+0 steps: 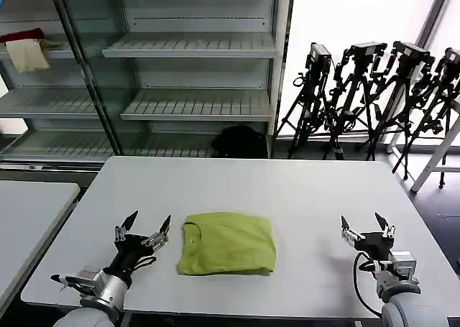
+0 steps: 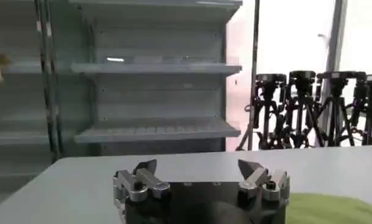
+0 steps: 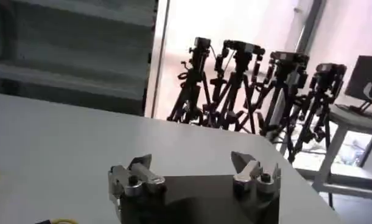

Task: Fold and organize the clothes.

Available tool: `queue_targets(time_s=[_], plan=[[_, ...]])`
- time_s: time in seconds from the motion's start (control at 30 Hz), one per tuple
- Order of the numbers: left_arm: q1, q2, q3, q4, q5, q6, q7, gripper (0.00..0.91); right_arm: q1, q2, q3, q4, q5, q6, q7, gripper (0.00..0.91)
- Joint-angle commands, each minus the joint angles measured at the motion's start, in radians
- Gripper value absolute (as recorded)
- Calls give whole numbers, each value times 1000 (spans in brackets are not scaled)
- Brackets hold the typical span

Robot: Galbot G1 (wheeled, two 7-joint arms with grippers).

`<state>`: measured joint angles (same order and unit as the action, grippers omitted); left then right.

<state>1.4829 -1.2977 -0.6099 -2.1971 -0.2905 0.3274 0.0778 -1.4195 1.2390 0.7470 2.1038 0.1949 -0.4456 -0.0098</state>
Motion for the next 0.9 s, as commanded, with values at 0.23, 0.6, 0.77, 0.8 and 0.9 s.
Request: queue_targets(time_s=[0.23,0.6,0.77,0.8,0.9], plan=[[-43,49,-179,83,-38,-91,31,907,-5,-6,26,-4,-30,20,-28,907],[16,171,-385,106,-280,-87,46,907,-11,-2,19,-2,-22,65,-38,907],[14,154,-366,82,-279,-80,42,907,-10,6,11,6,-27,86,-20,907],[14,151,-361,81,-272,-81,42,907,-11,7,12,6,-26,87,-18,907],[16,145,-349,84,-266,-80,41,907,-15,6,18,4,-22,91,-11,907]])
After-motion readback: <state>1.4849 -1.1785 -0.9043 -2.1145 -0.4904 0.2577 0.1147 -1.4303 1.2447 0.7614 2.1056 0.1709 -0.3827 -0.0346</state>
